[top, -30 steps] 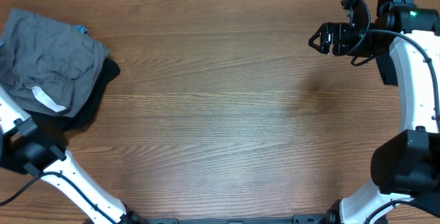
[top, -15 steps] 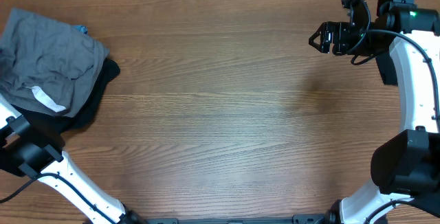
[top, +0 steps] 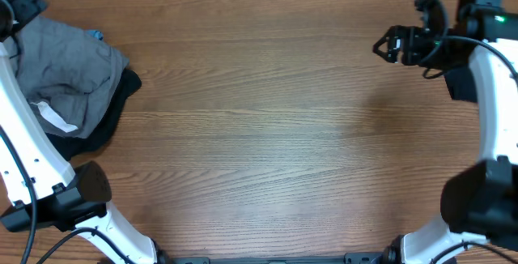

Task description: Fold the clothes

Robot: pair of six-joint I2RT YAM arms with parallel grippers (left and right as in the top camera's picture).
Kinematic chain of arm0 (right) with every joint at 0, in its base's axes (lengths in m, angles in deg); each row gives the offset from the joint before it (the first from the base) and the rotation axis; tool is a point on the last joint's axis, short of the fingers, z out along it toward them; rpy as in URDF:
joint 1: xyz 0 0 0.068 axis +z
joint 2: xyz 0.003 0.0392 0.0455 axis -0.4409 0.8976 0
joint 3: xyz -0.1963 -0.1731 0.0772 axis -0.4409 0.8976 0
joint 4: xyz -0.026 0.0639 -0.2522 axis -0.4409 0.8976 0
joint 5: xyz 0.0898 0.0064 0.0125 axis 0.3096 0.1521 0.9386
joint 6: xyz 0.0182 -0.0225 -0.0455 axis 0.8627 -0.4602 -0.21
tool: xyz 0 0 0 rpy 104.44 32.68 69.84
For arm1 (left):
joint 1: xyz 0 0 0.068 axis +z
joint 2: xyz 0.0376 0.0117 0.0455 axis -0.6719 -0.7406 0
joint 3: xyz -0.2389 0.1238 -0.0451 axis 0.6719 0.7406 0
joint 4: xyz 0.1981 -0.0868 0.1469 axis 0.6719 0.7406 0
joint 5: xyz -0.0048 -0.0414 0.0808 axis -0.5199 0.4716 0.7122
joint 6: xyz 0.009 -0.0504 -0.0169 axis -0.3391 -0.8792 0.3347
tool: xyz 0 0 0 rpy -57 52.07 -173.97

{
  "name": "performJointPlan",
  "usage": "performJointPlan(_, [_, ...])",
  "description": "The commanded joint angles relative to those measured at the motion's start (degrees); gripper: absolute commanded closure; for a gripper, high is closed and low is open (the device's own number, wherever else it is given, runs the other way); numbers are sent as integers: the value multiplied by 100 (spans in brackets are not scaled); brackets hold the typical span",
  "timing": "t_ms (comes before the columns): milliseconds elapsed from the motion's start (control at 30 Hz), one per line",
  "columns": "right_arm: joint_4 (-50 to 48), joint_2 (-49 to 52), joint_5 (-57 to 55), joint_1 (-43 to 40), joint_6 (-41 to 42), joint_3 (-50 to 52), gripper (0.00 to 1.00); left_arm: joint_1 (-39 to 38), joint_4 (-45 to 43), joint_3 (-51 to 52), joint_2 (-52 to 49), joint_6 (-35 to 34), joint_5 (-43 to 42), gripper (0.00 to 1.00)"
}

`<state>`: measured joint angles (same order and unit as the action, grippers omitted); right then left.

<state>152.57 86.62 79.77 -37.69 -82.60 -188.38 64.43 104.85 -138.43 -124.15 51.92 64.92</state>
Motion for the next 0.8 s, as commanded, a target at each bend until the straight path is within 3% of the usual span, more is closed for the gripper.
performJointPlan(0, [251, -870, 125, -262, 52, -63, 0, -210, 109, 20, -157, 31, -48, 0])
performJointPlan(767, [514, -997, -254, -319, 50, -46, 0, -313, 122, 20, -164, 31, -44, 0])
